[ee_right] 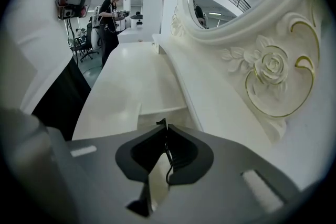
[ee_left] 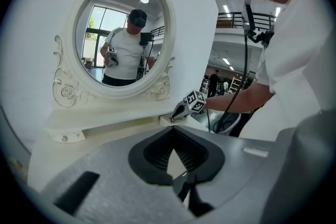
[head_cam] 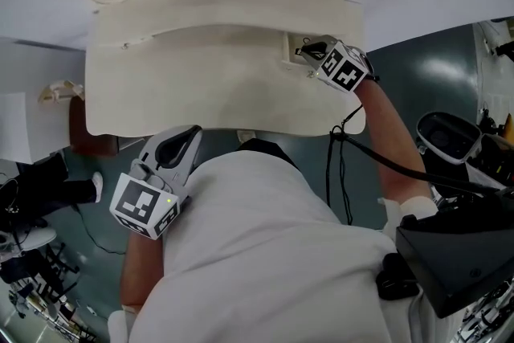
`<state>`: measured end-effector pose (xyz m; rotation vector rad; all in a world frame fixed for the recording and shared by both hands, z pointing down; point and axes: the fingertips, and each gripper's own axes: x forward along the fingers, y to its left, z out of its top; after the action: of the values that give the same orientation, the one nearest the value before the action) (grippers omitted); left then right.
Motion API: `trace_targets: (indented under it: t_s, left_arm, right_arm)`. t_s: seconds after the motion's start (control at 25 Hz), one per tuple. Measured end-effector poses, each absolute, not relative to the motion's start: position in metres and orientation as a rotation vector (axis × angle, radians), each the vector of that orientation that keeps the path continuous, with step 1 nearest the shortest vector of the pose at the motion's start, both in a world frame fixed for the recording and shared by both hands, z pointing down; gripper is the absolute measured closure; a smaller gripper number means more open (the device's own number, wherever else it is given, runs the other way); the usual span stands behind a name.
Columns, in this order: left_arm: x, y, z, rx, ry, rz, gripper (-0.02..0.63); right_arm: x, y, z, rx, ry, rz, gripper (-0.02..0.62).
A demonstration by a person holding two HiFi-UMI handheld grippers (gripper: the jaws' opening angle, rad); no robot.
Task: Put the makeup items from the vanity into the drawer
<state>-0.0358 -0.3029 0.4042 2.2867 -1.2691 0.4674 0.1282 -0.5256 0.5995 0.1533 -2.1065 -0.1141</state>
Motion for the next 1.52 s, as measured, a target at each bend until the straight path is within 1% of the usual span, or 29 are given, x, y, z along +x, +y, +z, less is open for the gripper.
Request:
trace_targets:
  t_s: [0.84,0.92,1.0,1.04,1.28,1.36,1.44,1.52]
  left_arm:
    - [-0.049,-0.308,0.412,2.233,-1.281,0.459,0.603]
    - [-0.050,-0.306,0.412,2.231,-1.282,0.458,0.603]
    - [-0.051,-0.304,0.412,2.232,-1.283,0.455,0.603]
    - [-0.052,-0.303,0.412,2.233,-1.283,0.454,0.603]
    - [-0.058,-0.288,0.409,2.251,-1.275,0.446,0.603]
    - [-0.061,-0.281,0.407,2.260,-1.273,0.439,0.603]
    - [-0.065,-0.274,0.406,2.275,-1.272,0.428,0.603]
    - [-0.068,-0.265,0.406,2.294,-1.263,0.422,0.603]
  right_arm:
    - [0.123,-0.533,0.637,0.071,-1.998,-0.058,0.571]
    - [0.123,-0.534,0.637,0.070,-1.992,-0.058,0.561]
    - [0.123,-0.535,0.635,0.075,-1.990,-0.060,0.528]
    - [0.123,-0.536,0.634,0.079,-1.991,-0.061,0.526]
    - [0.123,-0.530,0.611,0.159,-2.022,-0.076,0.536]
    - [0.122,-0.526,0.598,0.203,-2.038,-0.095,0.554]
    - [0.119,-0.520,0.582,0.265,-2.059,-0.121,0.590]
    - [0.116,-0.508,0.569,0.326,-2.090,-0.114,0.594]
